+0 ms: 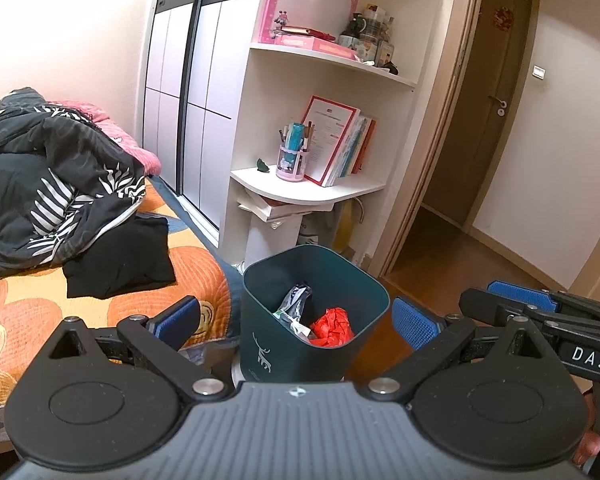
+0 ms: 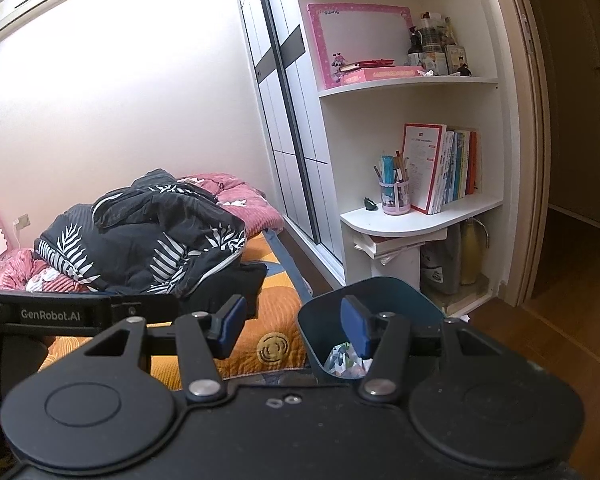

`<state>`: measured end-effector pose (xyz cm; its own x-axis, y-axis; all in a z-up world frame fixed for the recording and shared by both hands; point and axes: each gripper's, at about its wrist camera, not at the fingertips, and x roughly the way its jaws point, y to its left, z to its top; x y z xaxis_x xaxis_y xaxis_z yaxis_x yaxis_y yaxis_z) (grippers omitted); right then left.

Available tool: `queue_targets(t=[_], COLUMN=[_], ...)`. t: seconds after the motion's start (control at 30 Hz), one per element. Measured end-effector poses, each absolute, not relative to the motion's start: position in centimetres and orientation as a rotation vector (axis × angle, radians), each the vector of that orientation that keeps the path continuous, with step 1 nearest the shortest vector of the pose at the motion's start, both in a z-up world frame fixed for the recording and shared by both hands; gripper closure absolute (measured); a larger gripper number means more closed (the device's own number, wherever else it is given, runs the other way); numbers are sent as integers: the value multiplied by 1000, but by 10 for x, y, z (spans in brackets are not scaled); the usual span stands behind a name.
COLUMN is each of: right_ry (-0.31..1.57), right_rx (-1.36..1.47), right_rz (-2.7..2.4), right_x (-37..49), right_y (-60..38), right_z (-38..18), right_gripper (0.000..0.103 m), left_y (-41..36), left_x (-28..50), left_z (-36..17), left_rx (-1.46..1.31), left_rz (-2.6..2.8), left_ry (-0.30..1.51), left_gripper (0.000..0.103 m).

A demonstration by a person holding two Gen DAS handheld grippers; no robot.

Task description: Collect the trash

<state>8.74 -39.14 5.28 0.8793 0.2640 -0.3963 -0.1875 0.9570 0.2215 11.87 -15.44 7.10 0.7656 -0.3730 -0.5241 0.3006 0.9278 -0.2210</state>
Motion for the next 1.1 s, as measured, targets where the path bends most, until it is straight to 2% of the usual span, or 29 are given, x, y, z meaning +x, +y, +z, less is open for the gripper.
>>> queue_targets(t=[1.1], right_ry=[465], right_rx=[177], right_rz=[229], right_x=[93], right_y=[-389], right_z=[47], right_gripper=[49], left_y=[-155], left_x=[116], left_z=[64], left_rx=[-108], left_rz=[-348], left_ry=[591], left_gripper=[0])
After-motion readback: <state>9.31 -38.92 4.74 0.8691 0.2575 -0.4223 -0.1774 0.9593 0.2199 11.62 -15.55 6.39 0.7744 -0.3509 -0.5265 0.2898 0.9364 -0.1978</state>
